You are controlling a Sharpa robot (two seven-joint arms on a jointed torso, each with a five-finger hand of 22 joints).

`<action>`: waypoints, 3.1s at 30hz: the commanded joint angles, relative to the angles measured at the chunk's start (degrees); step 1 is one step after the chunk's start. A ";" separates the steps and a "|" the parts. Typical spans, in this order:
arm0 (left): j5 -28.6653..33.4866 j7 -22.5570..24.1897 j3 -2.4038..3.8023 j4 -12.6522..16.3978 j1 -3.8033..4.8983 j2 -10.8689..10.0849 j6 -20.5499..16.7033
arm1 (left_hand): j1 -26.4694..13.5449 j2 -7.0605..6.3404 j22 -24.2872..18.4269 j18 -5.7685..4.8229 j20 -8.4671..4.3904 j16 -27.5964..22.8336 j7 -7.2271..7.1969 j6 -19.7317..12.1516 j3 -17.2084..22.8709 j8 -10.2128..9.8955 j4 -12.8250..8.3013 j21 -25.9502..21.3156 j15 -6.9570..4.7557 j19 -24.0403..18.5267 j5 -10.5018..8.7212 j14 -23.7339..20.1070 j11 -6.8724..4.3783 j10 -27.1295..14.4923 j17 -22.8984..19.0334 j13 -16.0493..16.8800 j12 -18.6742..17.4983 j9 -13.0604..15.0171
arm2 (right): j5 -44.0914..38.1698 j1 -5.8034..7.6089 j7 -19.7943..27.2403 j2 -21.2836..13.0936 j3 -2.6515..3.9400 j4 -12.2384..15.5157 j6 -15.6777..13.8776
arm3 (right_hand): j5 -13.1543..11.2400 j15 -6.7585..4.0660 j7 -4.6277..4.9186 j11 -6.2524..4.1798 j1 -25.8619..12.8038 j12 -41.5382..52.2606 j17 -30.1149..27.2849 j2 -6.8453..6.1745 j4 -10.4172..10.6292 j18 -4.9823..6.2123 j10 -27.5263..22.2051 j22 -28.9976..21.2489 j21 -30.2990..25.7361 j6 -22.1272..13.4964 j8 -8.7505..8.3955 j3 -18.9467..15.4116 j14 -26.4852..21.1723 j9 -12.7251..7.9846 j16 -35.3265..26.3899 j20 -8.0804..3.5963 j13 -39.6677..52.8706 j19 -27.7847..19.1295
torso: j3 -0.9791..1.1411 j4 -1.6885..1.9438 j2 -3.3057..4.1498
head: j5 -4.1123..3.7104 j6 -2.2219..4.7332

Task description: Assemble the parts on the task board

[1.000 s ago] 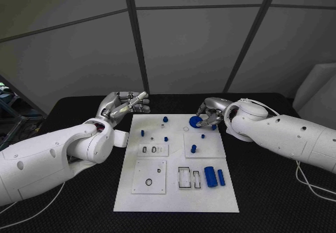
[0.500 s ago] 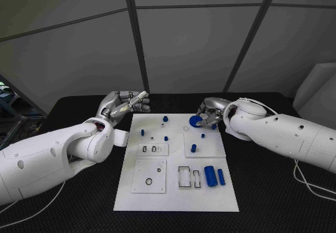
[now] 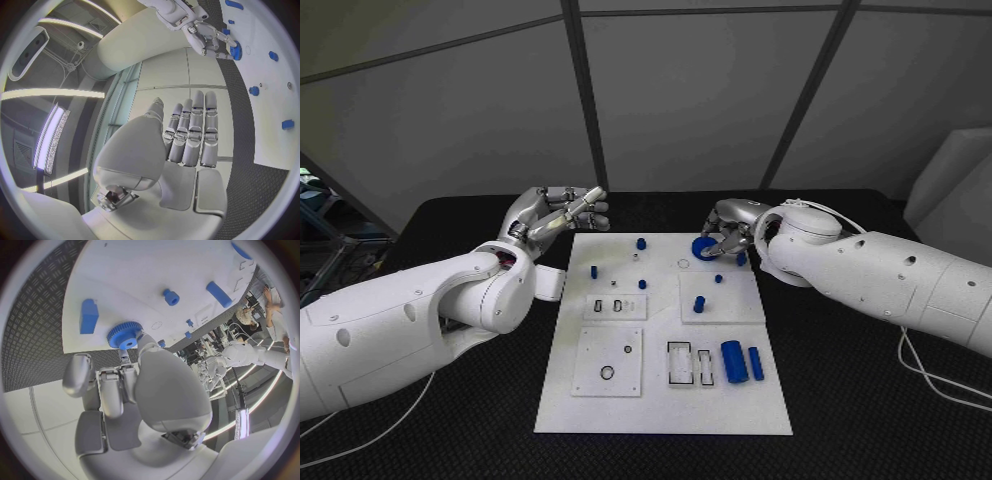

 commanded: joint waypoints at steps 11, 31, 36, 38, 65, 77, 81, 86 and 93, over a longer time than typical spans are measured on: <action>-0.25 -0.20 0.05 0.00 0.08 0.03 1.12 | -0.35 -0.25 0.07 -0.70 0.00 -0.29 0.04 0.38 -0.07 -0.32 -0.05 0.09 0.15 -0.11 -0.29 0.31 0.08 0.31 0.12 0.05 -0.23 0.02 | -5.90 -0.06 -0.20 -0.15 -0.09 0.72 -1.22 | -2.51 -0.42 -0.87 -0.95 4.09 1.79 15.08 2.75 -4.53 -0.58 2.52 1.33 0.97 3.89 1.33 4.47 6.07 0.46 0.45 -0.61 9.91 0.81 | 0.02 -0.05 -0.05 | 0.00 0.13; -0.25 -0.37 0.05 -0.16 0.04 0.23 1.20 | -0.34 -0.20 0.07 -0.71 0.00 -0.36 0.07 0.37 -0.04 -0.39 -0.04 0.10 0.16 -0.12 -0.28 0.30 0.10 0.29 0.18 0.03 -0.32 0.00 | -8.93 -0.09 0.40 -1.89 -0.07 10.51 -10.57 | 0.11 -0.64 -1.15 -1.20 2.44 3.20 15.08 2.24 -5.51 -1.16 3.53 4.47 2.46 5.10 0.89 7.17 6.07 0.40 0.45 -0.87 11.34 2.42 | -0.02 -0.01 -0.02 | 0.20 0.43; -0.25 -0.38 0.05 -0.21 0.04 0.36 1.19 | -0.34 -0.20 0.07 -0.71 0.00 -0.36 0.07 0.37 -0.04 -0.39 -0.04 0.10 0.16 -0.12 -0.28 0.30 0.10 0.29 0.18 0.03 -0.32 0.00 | -10.28 -0.08 -0.40 -0.32 -0.06 12.07 -11.42 | 0.13 -0.64 -1.16 -1.20 2.27 3.21 15.08 2.18 -5.50 -1.17 3.54 4.56 2.51 5.14 0.86 7.25 6.07 0.39 0.45 -0.87 11.35 2.47 | 0.00 0.11 0.09 | 0.43 0.41; -0.25 -0.38 0.05 -0.21 0.04 0.38 1.18 | -0.34 -0.20 0.07 -0.71 0.00 -0.36 0.07 0.37 -0.04 -0.39 -0.04 0.10 0.16 -0.12 -0.28 0.30 0.10 0.29 0.18 0.03 -0.32 0.00 | -10.65 -0.08 -0.61 0.79 -0.07 11.92 -11.49 | 0.13 -0.64 -1.17 -1.20 2.24 3.22 15.08 2.17 -5.50 -1.18 3.55 4.59 2.52 5.15 0.86 7.27 6.07 0.39 0.45 -0.87 11.36 2.48 | -0.01 0.10 0.10 | 0.54 0.39; -0.25 -0.34 0.06 -0.27 0.09 0.73 1.13 | -0.29 -0.19 0.07 -0.72 0.00 -0.47 0.11 0.35 0.00 -0.47 -0.07 0.10 0.18 -0.16 -0.28 0.27 0.13 0.27 0.25 0.01 -0.44 -0.01 | -11.16 -0.92 0.66 11.66 -1.92 2.70 -10.31 | 0.17 -0.65 -1.16 -1.21 1.83 3.25 15.08 2.17 -5.53 -1.21 3.58 4.78 2.61 5.12 0.66 7.69 6.07 0.34 0.45 -0.88 11.41 2.57 | 0.07 -0.03 0.02 | 1.41 -0.65; -0.25 -0.35 0.07 -0.27 0.10 0.86 1.05 | -0.28 -0.19 0.07 -0.72 0.01 -0.51 0.12 0.35 0.01 -0.50 -0.08 0.09 0.19 -0.18 -0.28 0.26 0.14 0.26 0.28 0.01 -0.48 -0.02 | -11.07 -1.42 1.23 13.37 -2.05 -0.34 -9.57 | 0.21 -0.59 -1.01 -1.10 1.41 3.10 15.08 1.94 -5.69 -1.21 3.47 4.75 2.60 4.77 0.26 8.13 6.07 0.23 0.45 -0.86 11.30 2.52 | 0.07 -0.11 -0.02 | 1.48 -1.39; -0.25 -0.37 0.07 -0.29 0.10 0.97 1.07 | -0.28 -0.19 0.07 -0.72 0.01 -0.51 0.12 0.35 0.01 -0.50 -0.08 0.09 0.19 -0.18 -0.28 0.26 0.14 0.26 0.28 0.01 -0.48 -0.02 | -11.03 -1.44 1.36 13.70 -2.06 -0.91 -8.83 | 0.12 -0.49 -0.85 -0.96 1.03 3.00 15.08 1.71 -5.79 -1.20 3.39 4.69 2.57 4.49 -0.05 8.42 6.07 0.15 0.45 -0.79 11.24 2.46 | 0.08 -0.11 0.02 | 1.58 -1.35; -0.25 -0.39 0.07 -0.31 0.10 1.01 1.07 | -0.28 -0.19 0.07 -0.72 0.01 -0.51 0.12 0.35 0.01 -0.50 -0.08 0.09 0.19 -0.18 -0.28 0.26 0.14 0.26 0.28 0.01 -0.48 -0.02 | -10.64 -1.45 1.73 13.98 -2.08 -1.39 -7.47 | -0.50 -0.19 -0.42 -0.58 -0.32 2.65 15.08 0.91 -5.71 -1.20 3.12 4.65 2.54 3.60 -0.87 8.52 6.07 -0.05 0.45 -0.56 10.96 2.37 | 0.07 -0.10 0.01 | 1.71 -1.35; -0.25 -0.40 0.07 -0.35 0.11 1.01 1.11 | -0.28 -0.19 0.07 -0.72 0.01 -0.51 0.12 0.35 0.01 -0.50 -0.08 0.09 0.19 -0.18 -0.28 0.26 0.14 0.26 0.28 0.01 -0.48 -0.02 | -10.37 -1.45 1.21 14.22 -2.09 -1.90 -5.67 | -1.28 0.30 0.12 -0.06 -2.04 1.91 15.08 0.05 -5.53 -1.17 2.58 4.52 2.46 2.07 -2.10 8.16 6.07 -0.19 0.45 -0.11 10.36 2.22 | 0.09 -0.08 0.00 | 1.70 -1.34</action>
